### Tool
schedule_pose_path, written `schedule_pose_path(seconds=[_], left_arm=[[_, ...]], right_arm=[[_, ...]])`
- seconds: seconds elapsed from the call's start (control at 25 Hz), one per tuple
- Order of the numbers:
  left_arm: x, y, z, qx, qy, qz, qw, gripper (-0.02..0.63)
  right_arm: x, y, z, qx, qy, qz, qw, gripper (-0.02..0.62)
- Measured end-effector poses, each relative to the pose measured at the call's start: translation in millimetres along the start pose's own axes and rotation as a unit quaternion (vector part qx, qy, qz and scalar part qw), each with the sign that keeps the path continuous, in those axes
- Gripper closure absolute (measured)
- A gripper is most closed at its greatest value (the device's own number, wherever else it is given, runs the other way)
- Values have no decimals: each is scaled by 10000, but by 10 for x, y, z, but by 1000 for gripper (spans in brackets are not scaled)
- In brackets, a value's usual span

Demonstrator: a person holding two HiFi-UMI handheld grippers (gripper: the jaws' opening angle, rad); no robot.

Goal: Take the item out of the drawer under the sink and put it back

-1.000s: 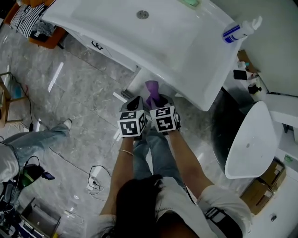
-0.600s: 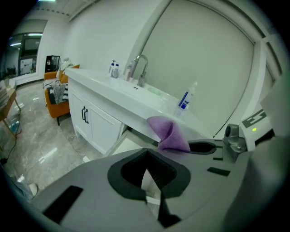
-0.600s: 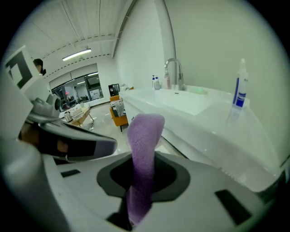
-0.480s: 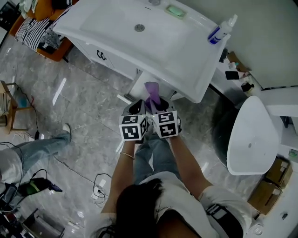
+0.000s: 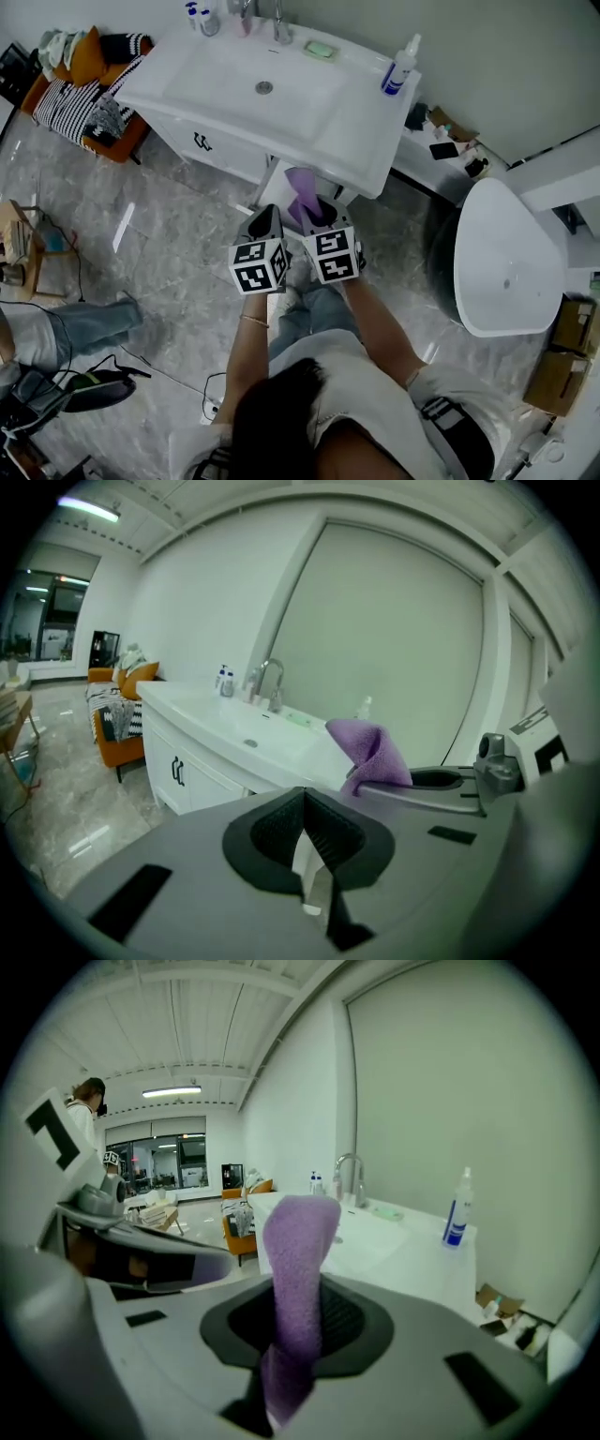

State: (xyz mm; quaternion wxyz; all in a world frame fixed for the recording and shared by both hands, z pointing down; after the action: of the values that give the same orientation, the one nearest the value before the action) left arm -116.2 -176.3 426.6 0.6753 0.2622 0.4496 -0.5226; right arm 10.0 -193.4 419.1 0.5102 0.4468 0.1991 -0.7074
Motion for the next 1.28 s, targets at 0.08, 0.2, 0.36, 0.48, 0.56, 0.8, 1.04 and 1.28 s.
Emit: schedule_pose_path(seconds=[0.08, 0.2, 0.36, 0.48, 0.56, 0.8, 1.04, 1.28], left_arm=[[86, 40, -126, -13, 177, 91, 9998, 603], [211, 113, -342, -10, 413, 229, 9989, 603], [384, 219, -544, -10, 641, 517, 9966, 603], [435, 309, -722, -3, 821, 544, 9951, 603], [467, 361, -851, 18, 961, 525, 9940, 603], [462, 532, -1009, -29, 1096, 707, 9915, 603], [464, 587, -1023, -59, 1136, 745, 9907, 603], [434, 593, -985, -83, 1149, 750, 9905, 603]], right_arm=[[103, -10, -149, -23, 265, 53, 9996, 509], [228, -62, -388, -33, 586, -8, 9983, 509], [350, -127, -609, 6, 823, -166, 9965, 509], [363, -186, -800, 15, 1058, -166, 9943, 509], [345, -234, -888, 76, 1151, -228, 9931, 509], [272, -281, -1086, 98, 1329, -144, 9910, 509], [266, -316, -1137, 38, 1406, -171, 9899, 509], [278, -306, -1123, -12, 1410, -215, 9898, 509]])
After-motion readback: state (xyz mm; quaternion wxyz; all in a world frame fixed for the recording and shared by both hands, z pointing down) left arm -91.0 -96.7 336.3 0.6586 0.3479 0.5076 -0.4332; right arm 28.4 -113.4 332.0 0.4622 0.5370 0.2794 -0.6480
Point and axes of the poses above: the fingertips, and each gripper's own axes: z forward along the fingers, y to its right, x out of its top, the point moved 7 cm from there along -z, backward along the fingers, and after that the axes turned 14 degrees about z, right-handed, at the moved point
